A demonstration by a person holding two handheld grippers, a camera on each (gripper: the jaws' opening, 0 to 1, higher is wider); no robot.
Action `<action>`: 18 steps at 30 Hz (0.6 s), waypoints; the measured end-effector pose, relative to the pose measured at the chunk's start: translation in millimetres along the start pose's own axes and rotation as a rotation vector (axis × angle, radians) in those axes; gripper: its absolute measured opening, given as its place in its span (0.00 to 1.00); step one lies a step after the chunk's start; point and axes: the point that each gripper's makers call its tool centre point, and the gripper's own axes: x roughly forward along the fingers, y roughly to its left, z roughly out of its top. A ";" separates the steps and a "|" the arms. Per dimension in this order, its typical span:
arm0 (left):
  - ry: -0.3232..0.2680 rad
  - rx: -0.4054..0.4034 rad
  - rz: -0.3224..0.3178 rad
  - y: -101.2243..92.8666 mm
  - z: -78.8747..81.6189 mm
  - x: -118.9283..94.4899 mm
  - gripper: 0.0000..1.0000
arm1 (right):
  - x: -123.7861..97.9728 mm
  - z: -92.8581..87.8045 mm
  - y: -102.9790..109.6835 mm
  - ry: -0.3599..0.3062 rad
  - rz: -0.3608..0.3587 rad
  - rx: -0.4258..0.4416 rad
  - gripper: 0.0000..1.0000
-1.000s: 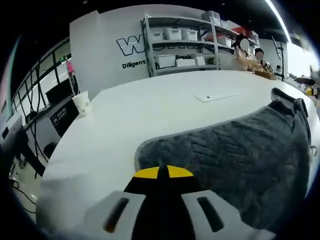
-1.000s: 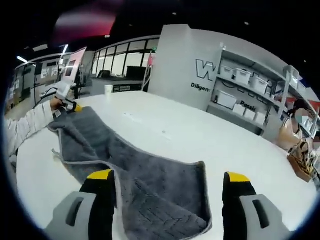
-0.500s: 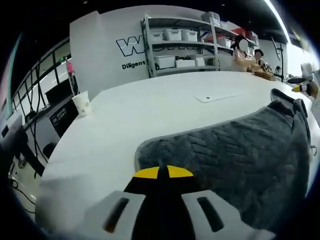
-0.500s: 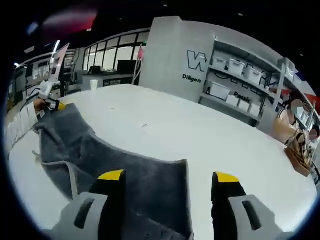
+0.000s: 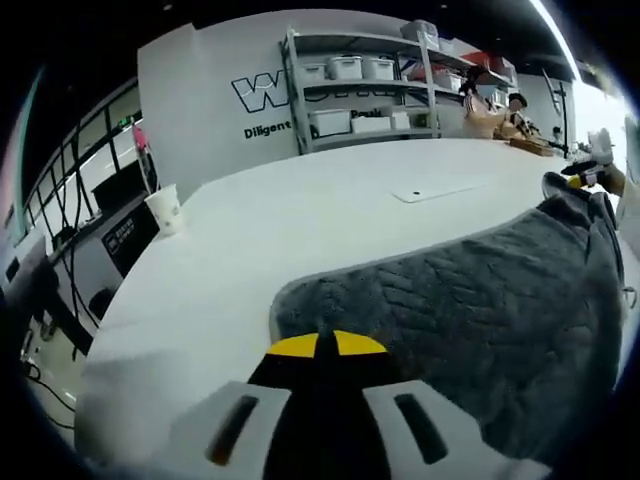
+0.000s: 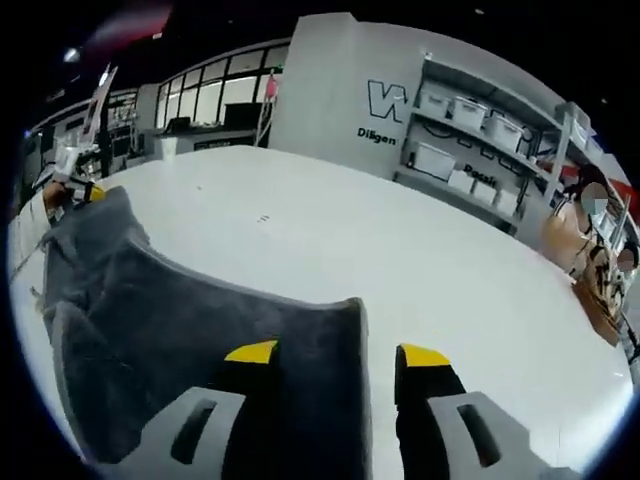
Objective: Open the folded towel by lifting each exposed corner and separating the folded layers until the towel lies flat within the target outline without major curled edges
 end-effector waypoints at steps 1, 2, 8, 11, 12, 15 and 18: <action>-0.001 -0.002 -0.001 0.1 -0.1 0.0 0.02 | 6.4 -8.4 -3.0 0.031 -0.023 -0.017 0.39; -0.002 -0.003 -0.001 0.3 -0.1 0.1 0.02 | 9.9 -12.5 -3.6 0.041 -0.025 -0.020 0.37; -0.004 -0.001 0.004 1.6 0.3 0.8 0.02 | 16.8 -23.9 -2.0 0.057 -0.027 -0.004 0.29; -0.006 -0.003 0.003 1.6 0.2 0.8 0.02 | 17.6 -23.9 -2.4 0.050 -0.029 0.006 0.26; -0.006 -0.004 0.003 1.6 0.2 0.7 0.02 | 17.7 -23.3 -2.6 0.045 -0.029 0.012 0.25; -0.009 -0.005 0.004 2.0 0.3 0.9 0.02 | 16.4 -20.5 -6.2 0.020 -0.046 0.037 0.14; -0.008 -0.003 0.006 1.5 0.1 0.5 0.02 | 17.5 -16.2 -11.0 -0.020 -0.050 0.051 0.00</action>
